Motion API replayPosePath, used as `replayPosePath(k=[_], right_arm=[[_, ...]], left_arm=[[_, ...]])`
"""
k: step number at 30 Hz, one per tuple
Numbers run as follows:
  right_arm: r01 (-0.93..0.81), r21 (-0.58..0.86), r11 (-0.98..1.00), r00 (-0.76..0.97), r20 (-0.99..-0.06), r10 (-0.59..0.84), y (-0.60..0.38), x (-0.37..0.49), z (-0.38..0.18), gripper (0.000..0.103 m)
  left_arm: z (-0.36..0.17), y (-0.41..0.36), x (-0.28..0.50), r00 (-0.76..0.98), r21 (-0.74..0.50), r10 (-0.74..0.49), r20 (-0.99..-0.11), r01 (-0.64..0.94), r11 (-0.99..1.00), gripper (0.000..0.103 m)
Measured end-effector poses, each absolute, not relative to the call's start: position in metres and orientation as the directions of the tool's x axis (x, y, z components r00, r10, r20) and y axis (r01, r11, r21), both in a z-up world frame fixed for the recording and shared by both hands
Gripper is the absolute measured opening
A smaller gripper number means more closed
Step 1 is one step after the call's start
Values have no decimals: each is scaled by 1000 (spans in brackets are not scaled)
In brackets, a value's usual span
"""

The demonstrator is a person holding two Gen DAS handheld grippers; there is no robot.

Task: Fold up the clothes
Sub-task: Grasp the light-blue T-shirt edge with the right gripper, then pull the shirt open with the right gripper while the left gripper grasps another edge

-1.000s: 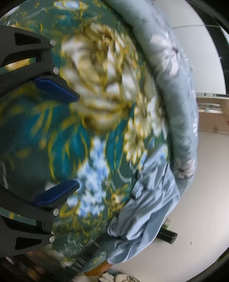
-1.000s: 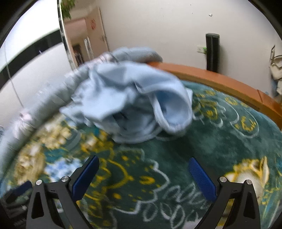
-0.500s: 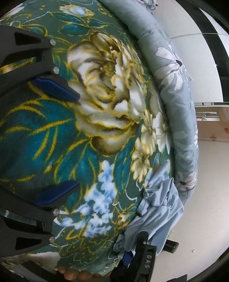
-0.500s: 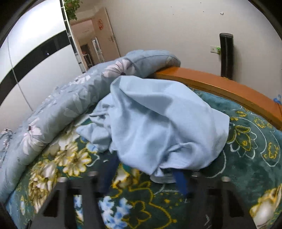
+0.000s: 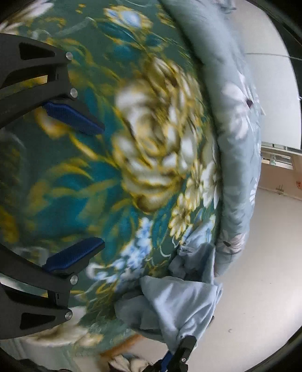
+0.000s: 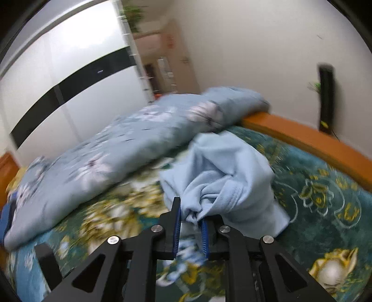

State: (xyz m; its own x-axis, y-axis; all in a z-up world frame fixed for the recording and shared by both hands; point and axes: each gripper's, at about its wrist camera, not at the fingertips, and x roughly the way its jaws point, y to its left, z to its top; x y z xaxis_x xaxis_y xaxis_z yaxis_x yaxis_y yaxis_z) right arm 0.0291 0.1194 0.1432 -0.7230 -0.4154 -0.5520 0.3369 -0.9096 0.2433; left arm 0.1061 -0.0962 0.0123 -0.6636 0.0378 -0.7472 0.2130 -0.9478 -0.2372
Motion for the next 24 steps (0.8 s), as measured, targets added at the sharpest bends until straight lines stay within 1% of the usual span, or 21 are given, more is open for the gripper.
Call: replayPosePath(k=[2,7,10,14,20,24], right_arm=[[399,243,-884,-705,-535,-465,106,50,156,16],[569,202,-797,-636,-507,-582,44,116,165,16],[661,201,-723,-558,-512,-653,-3,152,159,16],[774,240,-586,-396,-539,-744,-83,204,143,16],[885,266,-383,-169,-582,-795,-187,296,126,16],[922,292,-253,-32,-595,-803,-248,357,113,16]], left_arm=[[14,-115,131,-655,-244,33,-755,234,-941,91],[23,-184,217,-631,-231,-50,-774,354,-906,91],[32,-229,285,-635,-237,-110,-764,435,-869,91],[41,-275,373,-637,-221,-199,-744,516,-827,91],[52,-323,489,-631,-174,-358,-688,623,-763,91],[51,-341,540,-615,-157,-410,-674,661,-733,91]])
